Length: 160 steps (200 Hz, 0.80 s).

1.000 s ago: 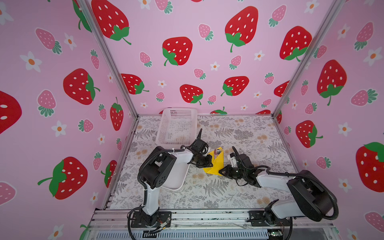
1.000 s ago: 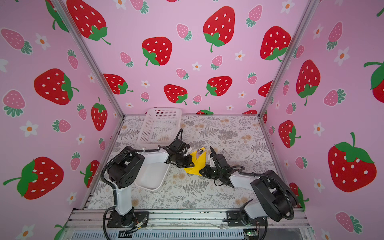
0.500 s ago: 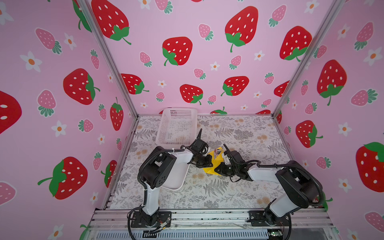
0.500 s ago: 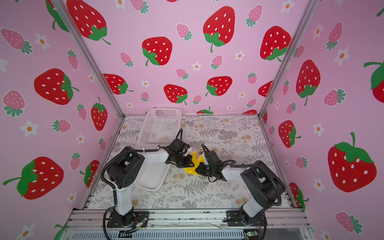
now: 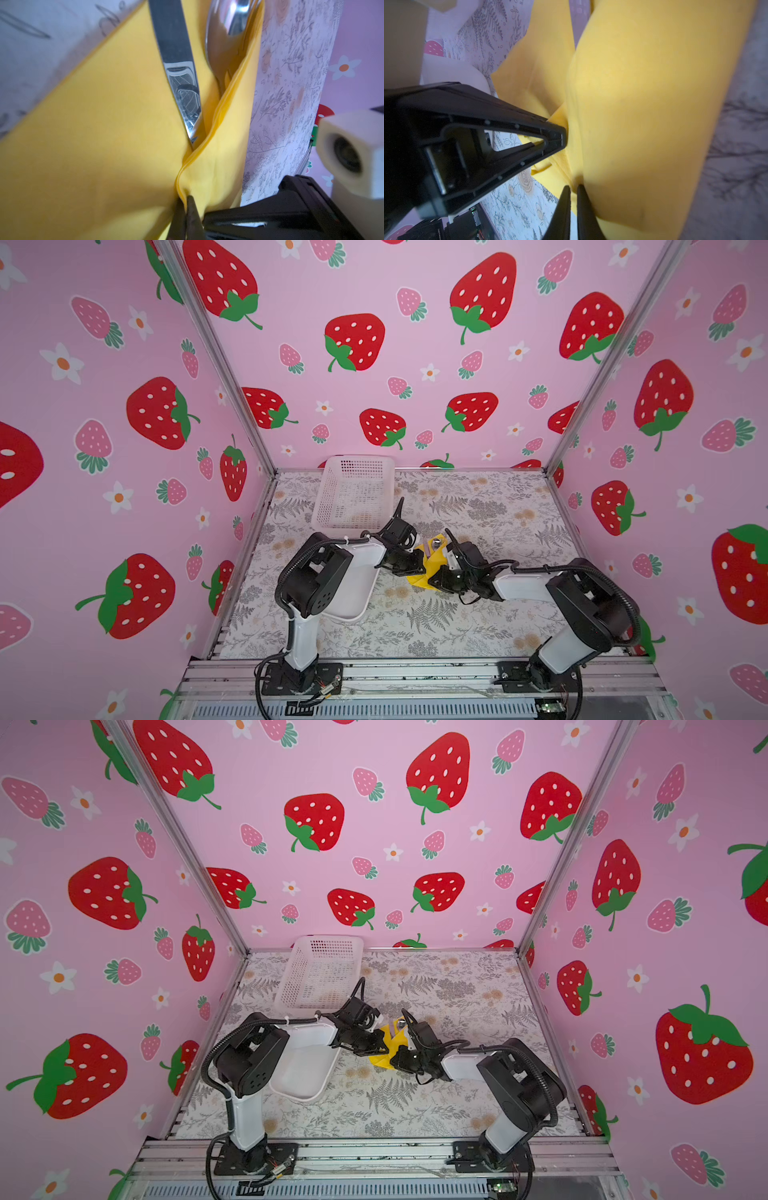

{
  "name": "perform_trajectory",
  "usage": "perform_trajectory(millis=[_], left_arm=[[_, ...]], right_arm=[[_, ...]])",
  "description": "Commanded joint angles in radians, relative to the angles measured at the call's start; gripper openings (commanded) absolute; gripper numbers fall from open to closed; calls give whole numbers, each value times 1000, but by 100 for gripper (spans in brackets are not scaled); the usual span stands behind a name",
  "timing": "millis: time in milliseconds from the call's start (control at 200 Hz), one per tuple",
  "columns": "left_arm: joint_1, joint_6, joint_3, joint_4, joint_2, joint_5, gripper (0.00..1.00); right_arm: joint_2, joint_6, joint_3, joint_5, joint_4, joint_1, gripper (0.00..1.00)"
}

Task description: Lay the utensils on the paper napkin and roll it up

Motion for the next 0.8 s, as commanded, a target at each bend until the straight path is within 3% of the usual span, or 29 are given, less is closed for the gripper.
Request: perform_trajectory(millis=[0,250,445,795], left_arm=[[5,-5,-12,-51,6,-37,0],[6,-7,-14,-51,6,-39,0],[6,-8,-17,-51,2,-40,0],[7,-9,-14,-53,-5,-42,0]], right_arm=[[-10,-22,13,38,-62,6,12],[-12,13,18,-11,25,6,13],[38,8,72,56,-49,6,13],[-12,20,-1,24,-35,11,13]])
